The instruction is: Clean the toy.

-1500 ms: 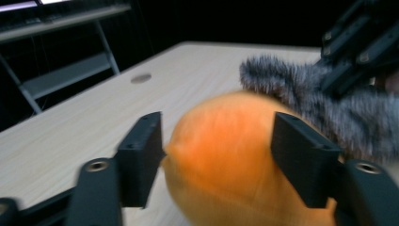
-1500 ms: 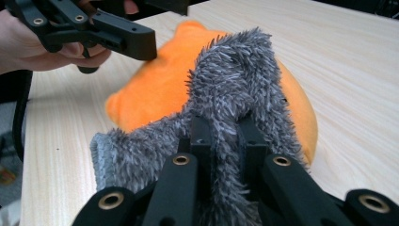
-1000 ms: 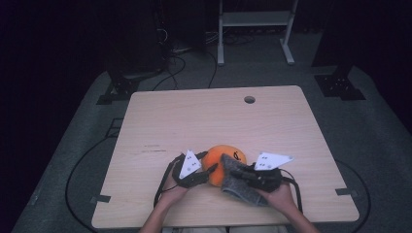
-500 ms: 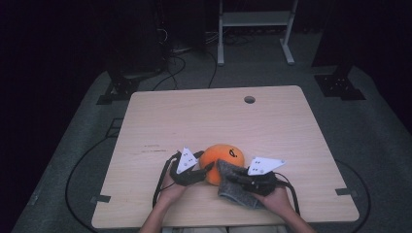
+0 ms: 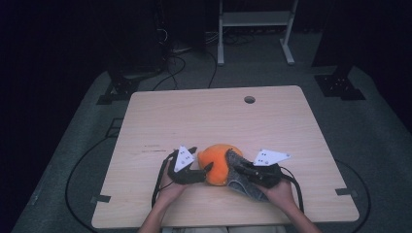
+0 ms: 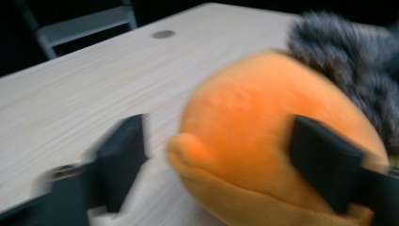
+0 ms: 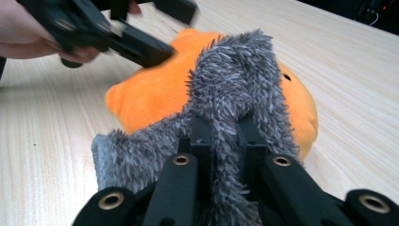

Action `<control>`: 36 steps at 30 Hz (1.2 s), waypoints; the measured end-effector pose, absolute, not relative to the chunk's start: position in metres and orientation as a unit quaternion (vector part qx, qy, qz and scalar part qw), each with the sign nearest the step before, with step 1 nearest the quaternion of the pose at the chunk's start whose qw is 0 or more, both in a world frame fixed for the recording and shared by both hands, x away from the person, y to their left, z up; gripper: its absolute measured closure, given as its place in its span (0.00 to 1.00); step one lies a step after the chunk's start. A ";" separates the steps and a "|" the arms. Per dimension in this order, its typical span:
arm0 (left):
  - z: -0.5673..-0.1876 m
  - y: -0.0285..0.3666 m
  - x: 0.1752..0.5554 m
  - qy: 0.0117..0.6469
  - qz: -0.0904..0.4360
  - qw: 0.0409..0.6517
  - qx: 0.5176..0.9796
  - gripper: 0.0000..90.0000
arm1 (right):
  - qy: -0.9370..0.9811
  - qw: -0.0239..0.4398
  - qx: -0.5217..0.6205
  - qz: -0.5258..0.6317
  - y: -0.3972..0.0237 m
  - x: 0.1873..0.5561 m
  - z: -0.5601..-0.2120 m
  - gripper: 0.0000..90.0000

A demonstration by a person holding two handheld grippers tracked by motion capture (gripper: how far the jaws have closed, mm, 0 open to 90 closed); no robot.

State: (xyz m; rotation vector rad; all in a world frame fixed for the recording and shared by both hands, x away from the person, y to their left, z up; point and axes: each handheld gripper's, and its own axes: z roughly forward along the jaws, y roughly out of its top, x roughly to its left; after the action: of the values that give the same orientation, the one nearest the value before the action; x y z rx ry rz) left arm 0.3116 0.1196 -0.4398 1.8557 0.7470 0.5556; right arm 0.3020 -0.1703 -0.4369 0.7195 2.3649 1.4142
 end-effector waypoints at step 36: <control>-0.438 0.074 0.285 0.162 0.242 0.487 0.823 0.30 | 0.846 0.116 0.173 0.491 -0.172 0.305 -0.404 0.89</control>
State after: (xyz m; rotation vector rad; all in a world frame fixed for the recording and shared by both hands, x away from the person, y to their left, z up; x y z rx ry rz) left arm 0.2849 0.0740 -0.4382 2.0019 0.3929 0.5885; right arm 0.3045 -0.1720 -0.4042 0.5066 2.4778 1.4388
